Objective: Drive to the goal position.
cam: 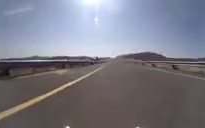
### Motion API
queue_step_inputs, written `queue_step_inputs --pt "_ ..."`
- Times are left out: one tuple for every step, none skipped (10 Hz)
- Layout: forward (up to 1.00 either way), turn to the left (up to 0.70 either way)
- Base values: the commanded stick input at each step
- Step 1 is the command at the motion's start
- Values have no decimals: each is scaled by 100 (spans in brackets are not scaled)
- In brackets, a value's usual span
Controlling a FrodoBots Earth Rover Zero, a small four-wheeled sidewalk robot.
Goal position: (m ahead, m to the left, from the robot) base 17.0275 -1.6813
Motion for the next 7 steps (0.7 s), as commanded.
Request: queue_step_inputs --pt "70 0" --pt "70 0" --pt "70 0" --pt "70 0" --pt "70 0" --pt "70 0" --pt "70 0"
